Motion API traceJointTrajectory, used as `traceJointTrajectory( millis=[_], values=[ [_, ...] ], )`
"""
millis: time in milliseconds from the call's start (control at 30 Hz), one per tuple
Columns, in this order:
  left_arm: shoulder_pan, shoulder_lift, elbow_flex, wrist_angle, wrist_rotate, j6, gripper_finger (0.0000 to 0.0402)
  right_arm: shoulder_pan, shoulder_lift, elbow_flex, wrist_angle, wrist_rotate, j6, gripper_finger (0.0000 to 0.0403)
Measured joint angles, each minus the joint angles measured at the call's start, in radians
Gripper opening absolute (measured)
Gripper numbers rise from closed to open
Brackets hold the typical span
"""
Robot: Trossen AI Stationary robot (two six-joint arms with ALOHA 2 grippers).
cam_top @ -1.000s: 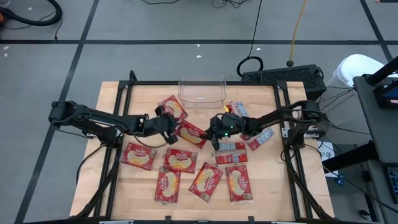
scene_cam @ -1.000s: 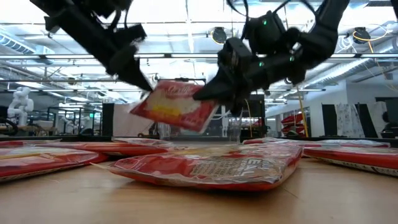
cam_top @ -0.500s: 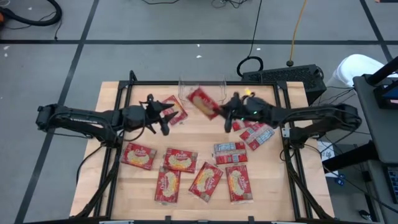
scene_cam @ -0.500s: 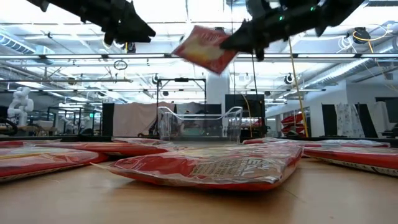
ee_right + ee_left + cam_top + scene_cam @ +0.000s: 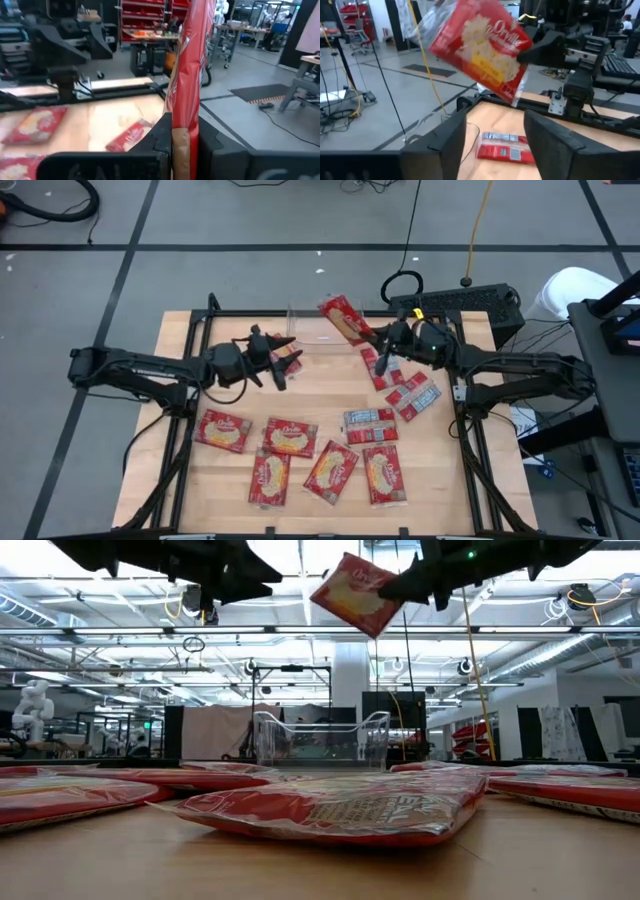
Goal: Sort popcorn bags into baskets
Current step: Put the red popcorn bag into the transparent bin
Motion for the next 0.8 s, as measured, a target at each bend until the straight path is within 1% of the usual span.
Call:
traceJointTrajectory(
  millis=[67, 133, 200, 267, 367, 467, 567, 633, 700, 733, 800],
  values=[
    [0.019, 0.019, 0.007, 0.026, 0.003, 0.013, 0.0238, -0.015, 0.002, 0.000, -0.033, -0.057, -0.008, 0.0023],
    [0.037, 0.022, 0.032, -0.008, 0.004, 0.031, 0.0263, -0.023, 0.011, 0.000, -0.045, -0.095, -0.022, 0.0023],
    [0.056, 0.021, 0.080, -0.067, 0.029, 0.050, 0.0288, -0.029, 0.021, 0.000, -0.066, -0.119, -0.028, 0.0023],
    [0.076, 0.020, 0.138, -0.161, 0.064, 0.061, 0.0308, -0.034, 0.031, -0.001, -0.069, -0.142, -0.044, 0.0024],
    [0.103, 0.037, 0.221, -0.292, 0.095, 0.094, 0.0325, -0.036, 0.042, -0.001, -0.062, -0.181, -0.096, 0.0024],
    [0.123, 0.061, 0.275, -0.382, 0.172, 0.152, 0.0326, -0.035, 0.060, -0.001, -0.049, -0.237, -0.160, 0.0024],
    [0.152, 0.089, 0.315, -0.387, 0.267, 0.184, 0.0315, -0.035, 0.078, -0.001, -0.020, -0.291, -0.227, 0.0024],
    [0.180, 0.103, 0.331, -0.400, 0.358, 0.188, 0.0306, -0.035, 0.094, -0.001, 0.001, -0.326, -0.267, 0.0024],
    [0.200, 0.122, 0.343, -0.395, 0.448, 0.184, 0.0297, -0.035, 0.108, -0.001, 0.008, -0.340, -0.307, 0.0024],
    [0.207, 0.130, 0.346, -0.397, 0.477, 0.184, 0.0293, -0.035, 0.115, -0.001, 0.015, -0.340, -0.320, 0.0024],
    [0.217, 0.149, 0.349, -0.385, 0.499, 0.188, 0.0283, -0.039, 0.131, -0.001, 0.039, -0.341, -0.337, 0.0024]
  ],
)
